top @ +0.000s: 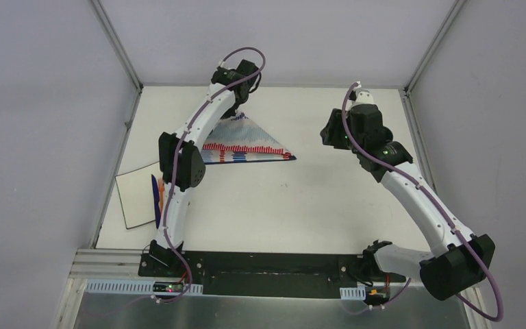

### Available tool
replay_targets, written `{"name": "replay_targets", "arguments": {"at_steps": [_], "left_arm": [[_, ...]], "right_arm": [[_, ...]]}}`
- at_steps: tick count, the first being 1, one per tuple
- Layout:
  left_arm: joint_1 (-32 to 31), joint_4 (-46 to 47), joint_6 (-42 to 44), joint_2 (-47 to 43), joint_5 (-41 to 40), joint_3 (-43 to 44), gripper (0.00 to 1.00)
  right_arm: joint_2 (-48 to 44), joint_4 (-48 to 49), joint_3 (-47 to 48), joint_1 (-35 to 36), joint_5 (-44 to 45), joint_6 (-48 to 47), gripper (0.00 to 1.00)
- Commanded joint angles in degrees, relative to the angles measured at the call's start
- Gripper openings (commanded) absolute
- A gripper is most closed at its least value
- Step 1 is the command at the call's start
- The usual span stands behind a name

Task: Set the dinner table for one person
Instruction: Flatten out the napkin at the center of the board.

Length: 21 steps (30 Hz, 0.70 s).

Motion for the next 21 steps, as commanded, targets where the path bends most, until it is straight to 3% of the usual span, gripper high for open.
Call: {"name": "replay_targets", "arguments": {"at_steps": [1,7,14,21], "left_arm": [[4.3,1.1,4.0,2.8,1.6,7.9,0.00],[10.2,3.4,6.3,6.5,2.0,12.0,0.00],[14.2,12.7,10.1,9.5,1.5,11.2,0.00],[14.3,28.3,15.9,9.2,-0.4,6.9,0.24]], "right_arm": [[0.6,3.1,-0.6,0.2,-1.0,0.7,0.50],[1.8,4.1,-1.2,0.3,-2.1,1.2,0.50],[4.4,4.8,-0.9,0.3,-4.2,1.7,0.50],[6.5,4.9,-0.9,0.8,-5.3,2.1,0.53]]}}
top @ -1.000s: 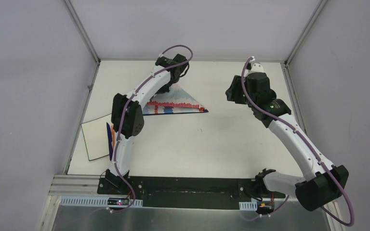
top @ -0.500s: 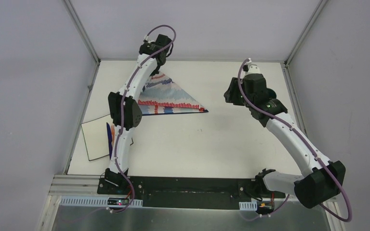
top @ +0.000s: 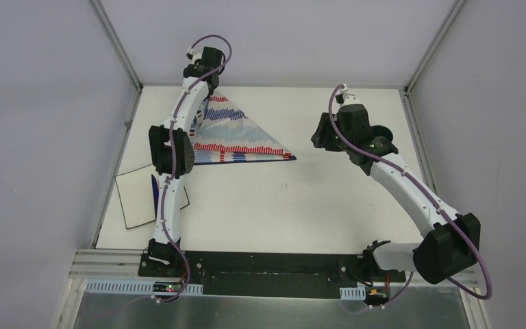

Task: Set the dinner table for one person
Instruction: Flatten out the napkin at the center of the board.

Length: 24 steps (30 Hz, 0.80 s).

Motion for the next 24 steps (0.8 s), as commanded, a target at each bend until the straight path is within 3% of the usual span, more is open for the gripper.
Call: {"name": "replay_targets", "arguments": {"at_steps": [1,7,15,18,24], "left_arm": [[-0.3,13.0,5.4,-1.2,-1.9,-3.0,0.26],[-0.4,20.5,8.4,-1.5,-0.6,-3.4,0.29],[-2.1,27.7,15.2,-5.6,-5.1,-3.3,0.31],[-3.7,25.5,14.6,-10.2,-5.3,-5.9,0.31],[-9.6,11.0,-0.5,-26.5,-1.3,-18.5,0.28]], "right_arm": [[0.4,2.7,0.4,0.6,-1.4,0.9,0.53],[0.9,3.4,-0.6,0.9,-1.6,1.0,0.53],[3.7,3.8,-0.6,2.3,-1.8,0.5,0.55],[6.2,1.5,2.1,3.9,-0.2,-1.4,0.55],[17.3,-7.6,15.1,9.2,5.4,-8.2,0.56]]}}
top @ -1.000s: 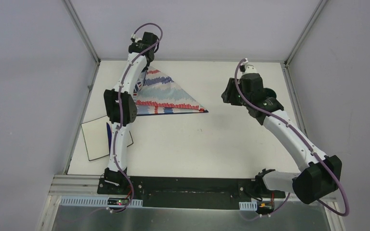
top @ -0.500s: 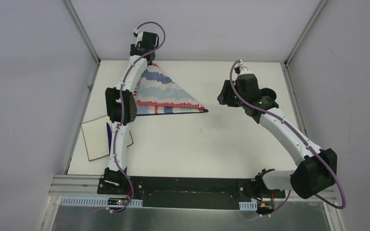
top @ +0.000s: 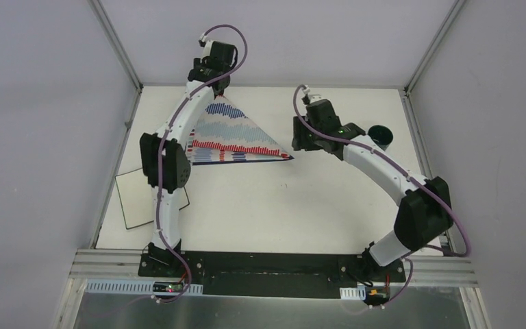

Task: Set the dinner table for one person
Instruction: Flatten out the napkin at the center of the board.

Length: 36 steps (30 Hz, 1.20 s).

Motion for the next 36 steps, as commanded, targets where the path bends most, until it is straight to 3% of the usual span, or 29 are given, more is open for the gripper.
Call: {"name": "replay_targets", "arguments": {"at_steps": [1,8,12,17,26,36], "left_arm": [[-6.2,-8.8,-11.3,-18.8,1.0,-9.6,0.28],[-15.8,-12.0,-15.8,-37.3,-2.8,-19.1,0.30],[-16.0,-11.4,-15.6,-45.1,-0.4,-20.3,0.28],[-16.1,-2.7,-10.8,-53.1,1.7,-24.1,0.27],[-16.0,-2.8,-11.6,-58.4,3.6,-29.6,0.30],[-16.1,-2.9,-13.7,-58.3,4.0,-35.2,0.30]], "right_arm": [[7.8,-5.5,11.6,4.4,6.2,-6.4,0.56],[20.1,-11.2,24.2,8.1,14.2,-11.4,0.56],[25.8,-13.5,28.5,9.5,13.8,-11.8,0.56],[30.1,-14.2,31.2,9.9,13.1,-12.1,0.56],[36.7,-15.6,40.4,11.6,11.0,-13.5,0.56],[41.8,-12.9,42.2,11.0,13.0,-13.5,0.53]]}}
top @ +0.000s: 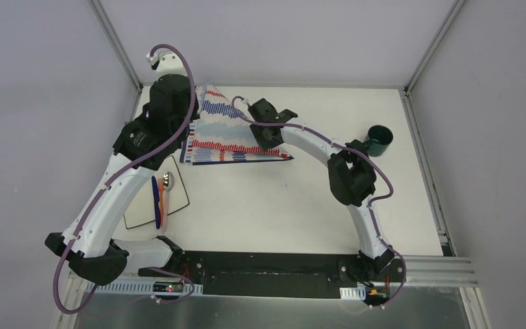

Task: Set the dinner table for one person
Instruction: Flatten out the napkin at the center of the board.

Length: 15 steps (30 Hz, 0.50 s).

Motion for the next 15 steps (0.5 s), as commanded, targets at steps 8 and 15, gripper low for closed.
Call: {"name": "replay_targets", "arguments": {"at_steps": [8,15], "left_arm": [[-0.1,1.1,-1.2,-0.1,0.3,-1.4,0.21],[-0.2,1.1,-1.1,-0.8,-0.4,-2.3,0.13]], "right_arm": [[7.4,1.0,10.1,-0.5,-1.2,1.6,0.00],[11.8,-0.9,14.8,-0.6,-2.1,2.7,0.00]]}}
